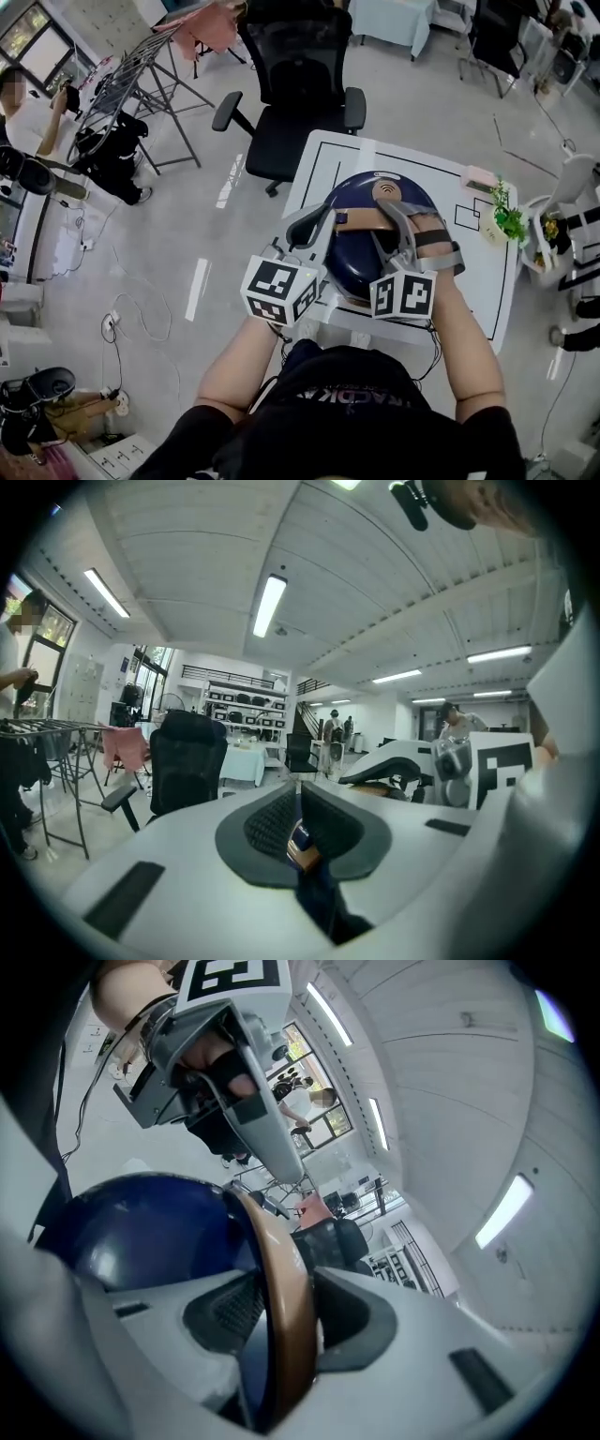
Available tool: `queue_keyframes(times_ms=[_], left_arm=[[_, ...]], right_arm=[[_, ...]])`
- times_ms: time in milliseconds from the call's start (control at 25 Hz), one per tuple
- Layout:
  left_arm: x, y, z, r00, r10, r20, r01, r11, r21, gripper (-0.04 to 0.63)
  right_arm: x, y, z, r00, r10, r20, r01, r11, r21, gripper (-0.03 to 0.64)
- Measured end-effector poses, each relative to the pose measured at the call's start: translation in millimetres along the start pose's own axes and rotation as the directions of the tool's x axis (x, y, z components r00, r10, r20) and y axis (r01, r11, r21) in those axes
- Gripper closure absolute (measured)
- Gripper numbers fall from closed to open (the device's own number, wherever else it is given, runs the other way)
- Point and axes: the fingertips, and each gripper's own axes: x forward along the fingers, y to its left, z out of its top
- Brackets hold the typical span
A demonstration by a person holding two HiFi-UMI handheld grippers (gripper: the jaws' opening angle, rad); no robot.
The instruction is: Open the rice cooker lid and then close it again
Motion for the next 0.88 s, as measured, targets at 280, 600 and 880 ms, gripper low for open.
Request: queue_keyframes(times_ms=[280,600,880], left_arm=[[15.4,-2.5,-5.1,0.991,-0.126,-0.05,0.129,0.991,0.043,0.591],[24.6,-12.2,-15.1,0.974,-0.198,-0.108,0.207,0.976,0.074,0.592],[25.3,-11.0,-13.6,0.963,-0.249,-0.106,0.255,0.966,0.051,0.592]], right_arm=[[2.9,-0.2,0.6,0.998,-0.024,-0.051,0.025,0.999,0.021,0.457],[4.3,-0.4,-3.3,0.996,-0.021,-0.092,0.025,0.998,0.05,0.457],[5.9,-1.7,-3.4,0.992,-0.03,-0.12,0.037,0.998,0.053,0.457]])
